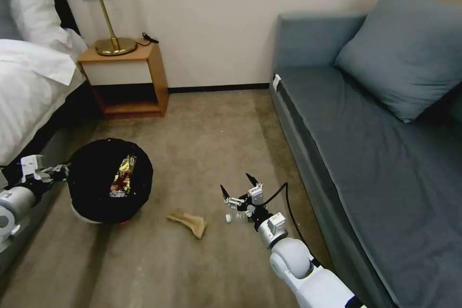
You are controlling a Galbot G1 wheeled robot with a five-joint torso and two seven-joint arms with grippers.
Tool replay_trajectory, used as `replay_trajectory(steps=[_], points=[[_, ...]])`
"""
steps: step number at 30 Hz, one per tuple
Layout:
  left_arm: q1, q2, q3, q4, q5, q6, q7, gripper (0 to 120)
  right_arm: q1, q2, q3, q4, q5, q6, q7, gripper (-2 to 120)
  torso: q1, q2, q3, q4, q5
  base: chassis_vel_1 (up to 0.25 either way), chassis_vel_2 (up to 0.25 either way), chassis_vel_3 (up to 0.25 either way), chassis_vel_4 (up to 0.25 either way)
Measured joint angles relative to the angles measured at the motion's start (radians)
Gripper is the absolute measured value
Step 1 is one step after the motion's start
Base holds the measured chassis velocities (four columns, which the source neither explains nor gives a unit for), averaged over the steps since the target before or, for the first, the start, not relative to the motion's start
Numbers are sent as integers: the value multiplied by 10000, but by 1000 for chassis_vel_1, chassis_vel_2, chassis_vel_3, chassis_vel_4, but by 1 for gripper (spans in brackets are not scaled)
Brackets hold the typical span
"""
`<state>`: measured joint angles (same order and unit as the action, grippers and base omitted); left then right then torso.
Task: Pick up the trash bin, then pick up the garbage on the floor and place it into the trash bin.
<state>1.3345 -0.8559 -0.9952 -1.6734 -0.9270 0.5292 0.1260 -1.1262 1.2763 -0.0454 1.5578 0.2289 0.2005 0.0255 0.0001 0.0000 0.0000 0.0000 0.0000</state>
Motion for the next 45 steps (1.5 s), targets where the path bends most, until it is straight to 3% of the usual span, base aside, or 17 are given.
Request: replay_trajectory(steps=[9, 14, 18, 22, 31, 45], points=[[-9, -28, 11, 0, -4, 2, 4, 4, -146, -388, -237, 17, -518, -362, -253, 100, 0, 0, 1, -1, 0, -166, 174, 149, -175], [15, -43, -6, -30, -4, 2, 7, 4, -89, -1012, -522, -28, -1136, -1110, -662, 100, 0, 0, -1, -1, 3, -27, 10, 21, -16], [68, -79, -37, -149, -2, 22, 8, 4, 465, -2016, -862, -99, -2427, -2768, -2069, 100, -1, 0, -2, 0, 3, 0, 0, 0, 0], [97, -125, -46, -194, 33, 32, 7, 4, 1363, -2549, -1433, -531, -3185, -3411, -3176, 100, -1, 0, -1, 0, 0, 0, 0, 0, 0], [234, -381, -220, -345, 169, 86, -27, 4, 3055, -2556, -2759, -1657, -3730, -4240, -4315, 100, -1, 0, 0, 1, 3, 0, 0, 0, 0], [387, -360, -582, -516, 203, 149, -31, 4, 4387, -2092, -4187, -3449, -4391, -4074, -5576, 100, -1, 0, 0, 0, 1, 0, 0, 0, 0]])
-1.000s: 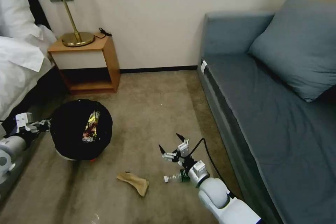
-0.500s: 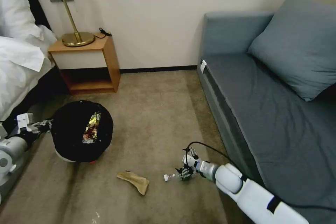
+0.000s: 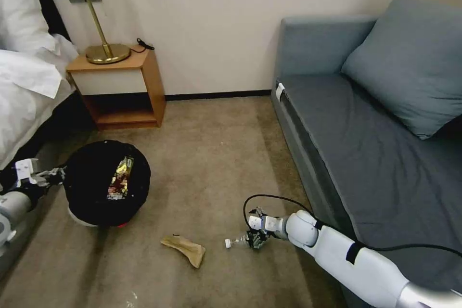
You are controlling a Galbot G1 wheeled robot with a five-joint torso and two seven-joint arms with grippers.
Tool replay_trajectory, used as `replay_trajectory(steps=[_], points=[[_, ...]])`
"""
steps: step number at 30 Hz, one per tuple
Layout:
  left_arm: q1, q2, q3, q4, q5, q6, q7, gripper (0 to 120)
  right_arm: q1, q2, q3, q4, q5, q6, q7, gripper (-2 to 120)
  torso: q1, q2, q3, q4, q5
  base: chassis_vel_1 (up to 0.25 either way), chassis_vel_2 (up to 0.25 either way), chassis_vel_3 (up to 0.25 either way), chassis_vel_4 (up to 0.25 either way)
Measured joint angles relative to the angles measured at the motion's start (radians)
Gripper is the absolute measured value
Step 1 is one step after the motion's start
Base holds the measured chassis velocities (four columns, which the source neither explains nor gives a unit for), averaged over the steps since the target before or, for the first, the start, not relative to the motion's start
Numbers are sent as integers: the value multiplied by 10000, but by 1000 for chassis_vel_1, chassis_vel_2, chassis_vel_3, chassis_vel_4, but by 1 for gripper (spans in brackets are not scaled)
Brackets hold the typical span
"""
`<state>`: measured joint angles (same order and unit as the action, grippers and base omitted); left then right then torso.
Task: Pick up the trash bin, then pick up the garbage on the floor and place it into the trash bin.
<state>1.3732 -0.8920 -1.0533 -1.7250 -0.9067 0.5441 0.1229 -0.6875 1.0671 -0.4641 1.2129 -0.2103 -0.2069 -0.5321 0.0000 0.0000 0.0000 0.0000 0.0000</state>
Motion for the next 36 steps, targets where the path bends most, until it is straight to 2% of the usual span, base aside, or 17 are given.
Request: replay_trajectory(steps=[10, 13, 16, 22, 26, 27, 30, 32, 36], points=[[-2, 46, -9, 36, -4, 1, -6, 4, 498, 769, -167, -1549, -422, 248, -8, 100, 0, -1, 1, 1, 0, 0, 0, 0, 0], [26, 39, -26, -13, -4, 1, -7, 4, 567, 741, -110, -1512, -449, 295, 19, 100, 0, 0, 0, 2, 0, 0, 0, 0, 0], [53, 38, -67, -6, -4, 1, -8, 4, 663, 373, -247, -909, -457, 362, 11, 100, 0, 0, 0, 0, -1, 0, 0, 0, 0], [40, 38, -64, 99, -5, -3, -8, 4, 844, 320, -177, -774, -490, 638, 164, 100, 0, 0, 0, -1, -2, 0, 0, 0, 0], [41, 41, 5, 122, -6, -12, 2, 4, 1304, 803, 0, -1558, -1132, 1754, 392, 100, 0, 0, 0, 0, -1, 0, 0, 0, 0], [41, 41, 5, 122, -6, -12, 2, 4, 1304, 803, 0, -1558, -1132, 1754, 392, 100, 0, 0, 0, 0, -1, 0, 0, 0, 0], [44, 55, 18, 121, -8, -15, 8, 4, 1787, 1334, 19, -2305, -2649, 2925, 251, 100, 0, -1, 0, 1, -1, 0, 0, 0, 0], [45, 56, 18, 114, -10, -16, 9, 4, 1911, 1486, 28, -2553, -2972, 3200, 163, 100, 0, 0, 1, 1, -2, 0, 0, 0, 0], [118, 54, -61, 40, -21, -16, 35, 4, 2483, 2300, 454, -3864, -4420, 4421, -184, 100, 0, -1, 1, 1, -2, 0, 0, 0, 0]])
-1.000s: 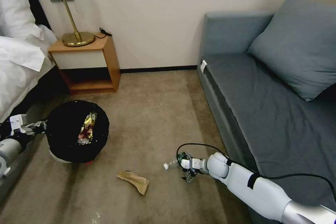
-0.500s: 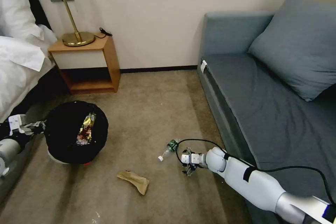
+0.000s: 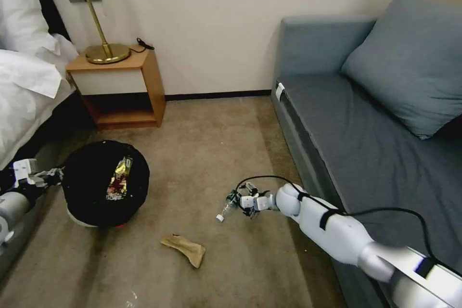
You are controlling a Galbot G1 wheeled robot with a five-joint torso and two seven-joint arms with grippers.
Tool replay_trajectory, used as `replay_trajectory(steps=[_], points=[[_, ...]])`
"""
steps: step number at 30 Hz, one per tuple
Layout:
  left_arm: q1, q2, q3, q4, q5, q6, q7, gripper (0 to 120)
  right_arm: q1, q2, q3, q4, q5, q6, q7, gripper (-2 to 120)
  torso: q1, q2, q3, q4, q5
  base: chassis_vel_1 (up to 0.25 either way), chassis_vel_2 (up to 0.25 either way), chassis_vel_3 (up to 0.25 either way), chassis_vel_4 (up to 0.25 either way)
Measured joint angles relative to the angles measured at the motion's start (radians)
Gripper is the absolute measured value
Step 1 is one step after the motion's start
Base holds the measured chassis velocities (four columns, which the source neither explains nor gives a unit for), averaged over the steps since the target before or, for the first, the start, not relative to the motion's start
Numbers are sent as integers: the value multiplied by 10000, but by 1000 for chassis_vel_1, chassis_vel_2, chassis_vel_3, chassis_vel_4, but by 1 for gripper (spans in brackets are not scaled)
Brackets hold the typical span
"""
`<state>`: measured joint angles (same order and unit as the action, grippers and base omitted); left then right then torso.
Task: Pick up the trash bin, then pick up the garbage on the floor and place it into the trash bin.
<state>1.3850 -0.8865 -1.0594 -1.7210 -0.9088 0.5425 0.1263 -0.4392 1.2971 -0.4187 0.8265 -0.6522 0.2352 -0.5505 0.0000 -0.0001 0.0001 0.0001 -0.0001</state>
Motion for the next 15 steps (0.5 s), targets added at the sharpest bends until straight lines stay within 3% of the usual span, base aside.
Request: replay_trajectory(steps=[10, 15], points=[[112, -55, -154, -13, -8, -25, 31, 4, 503, 695, 198, -877, -1866, 1201, -248, 100, 0, 1, 0, -2, -1, 0, 0, 0, 0], [4, -86, -117, -12, -7, -28, 44, 4, 698, 1563, 813, -1685, -3249, 1931, -404, 100, 0, 0, 0, 0, 0, 0, 0, 0, 0]])
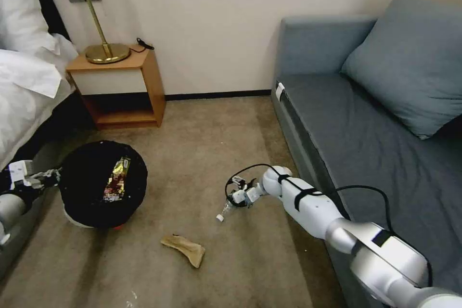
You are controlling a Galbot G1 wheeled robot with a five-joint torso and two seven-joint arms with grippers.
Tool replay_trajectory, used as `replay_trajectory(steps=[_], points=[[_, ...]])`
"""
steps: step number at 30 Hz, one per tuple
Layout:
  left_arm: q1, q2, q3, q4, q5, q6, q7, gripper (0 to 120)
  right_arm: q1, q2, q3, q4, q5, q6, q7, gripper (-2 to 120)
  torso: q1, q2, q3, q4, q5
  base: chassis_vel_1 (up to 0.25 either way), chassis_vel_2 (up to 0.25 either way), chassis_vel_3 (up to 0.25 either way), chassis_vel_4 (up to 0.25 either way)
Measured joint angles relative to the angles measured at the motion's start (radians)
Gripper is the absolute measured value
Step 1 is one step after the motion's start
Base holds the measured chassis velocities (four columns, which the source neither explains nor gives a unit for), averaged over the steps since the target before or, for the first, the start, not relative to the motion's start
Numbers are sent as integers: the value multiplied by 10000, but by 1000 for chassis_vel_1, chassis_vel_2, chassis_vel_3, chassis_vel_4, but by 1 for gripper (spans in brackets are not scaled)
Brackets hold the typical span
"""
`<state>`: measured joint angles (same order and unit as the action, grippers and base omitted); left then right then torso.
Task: Pick up the trash bin, then pick up the garbage on the floor and place it into the trash bin.
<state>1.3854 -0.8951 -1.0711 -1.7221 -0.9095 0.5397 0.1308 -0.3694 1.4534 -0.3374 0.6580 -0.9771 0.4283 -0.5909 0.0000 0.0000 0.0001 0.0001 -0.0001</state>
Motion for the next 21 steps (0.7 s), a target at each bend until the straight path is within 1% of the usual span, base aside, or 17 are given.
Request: replay_trajectory(steps=[1, 4, 6, 8, 10, 15, 19, 21], points=[[0, 0, 0, 0, 0, 0, 0, 4, 0, 0, 0, 0, 0, 0, 0, 100, 0, 0, 0, 0, 0, 0, 0, 0, 0], [-40, 114, 18, 9, -14, 15, 0, 4, 24, 365, 248, -406, -813, 210, -134, 100, 0, 0, -1, -1, -1, 0, 0, 0, 0], [-46, 139, 14, 8, -24, 19, 0, 4, 24, 411, 259, -472, -925, 249, -192, 100, 0, 0, 0, 0, 0, 0, 0, 0, 0], [-69, 196, -16, 7, -55, 34, 0, 4, 24, 544, 319, -669, -1336, 424, -384, 100, 0, 0, 0, -1, -1, 0, 0, 0, 0], [-111, 189, -36, 6, -67, 44, 0, 4, 28, 687, 273, -899, -1686, 538, -417, 100, 0, 0, 0, -2, 0, 0, 0, 0, 0], [-111, 94, -104, -38, -69, 51, 0, 4, 95, 920, 176, -1344, -1943, 534, -210, 100, 0, 0, -1, -2, -2, 0, 0, 0, 0], [-5, 36, -225, -78, -69, 51, 0, 4, 148, 1129, 94, -1606, -2190, 436, 48, 96, 0, 0, 0, -1, 0, 0, 0, 0, 0], [69, 3, -325, -118, -69, 51, 0, 4, 199, 1229, 61, -1729, -2355, 380, 204, 88, 0, 0, -1, 1, 0, 0, 0, 0, 0]])
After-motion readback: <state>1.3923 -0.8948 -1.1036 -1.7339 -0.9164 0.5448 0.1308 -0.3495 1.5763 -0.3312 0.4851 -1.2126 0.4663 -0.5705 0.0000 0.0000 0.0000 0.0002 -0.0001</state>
